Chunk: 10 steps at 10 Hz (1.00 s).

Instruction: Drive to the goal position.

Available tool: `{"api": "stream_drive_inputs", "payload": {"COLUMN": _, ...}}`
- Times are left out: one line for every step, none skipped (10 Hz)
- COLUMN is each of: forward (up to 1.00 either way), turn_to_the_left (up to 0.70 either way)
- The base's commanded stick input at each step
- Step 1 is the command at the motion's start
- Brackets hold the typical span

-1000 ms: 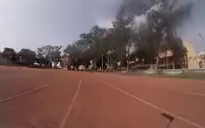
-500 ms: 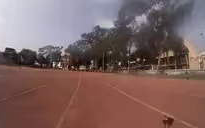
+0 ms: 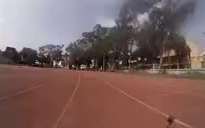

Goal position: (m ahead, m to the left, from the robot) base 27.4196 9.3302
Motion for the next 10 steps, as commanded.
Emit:
{"api": "stream_drive_inputs", "payload": {"forward": 0.70, "turn_to_the_left": 0.00}}
{"api": "stream_drive_inputs", "payload": {"forward": 0.70, "turn_to_the_left": 0.00}}
{"api": "stream_drive_inputs", "payload": {"forward": 0.70, "turn_to_the_left": 0.00}}
{"api": "stream_drive_inputs", "payload": {"forward": 0.70, "turn_to_the_left": 0.00}}
{"api": "stream_drive_inputs", "payload": {"forward": 0.70, "turn_to_the_left": 0.00}}
{"api": "stream_drive_inputs", "payload": {"forward": 0.70, "turn_to_the_left": 0.00}}
{"api": "stream_drive_inputs", "payload": {"forward": 0.70, "turn_to_the_left": 0.00}}
{"api": "stream_drive_inputs", "payload": {"forward": 0.70, "turn_to_the_left": 0.00}}
{"api": "stream_drive_inputs", "payload": {"forward": 0.70, "turn_to_the_left": 0.00}}
{"api": "stream_drive_inputs", "payload": {"forward": 0.70, "turn_to_the_left": 0.00}}
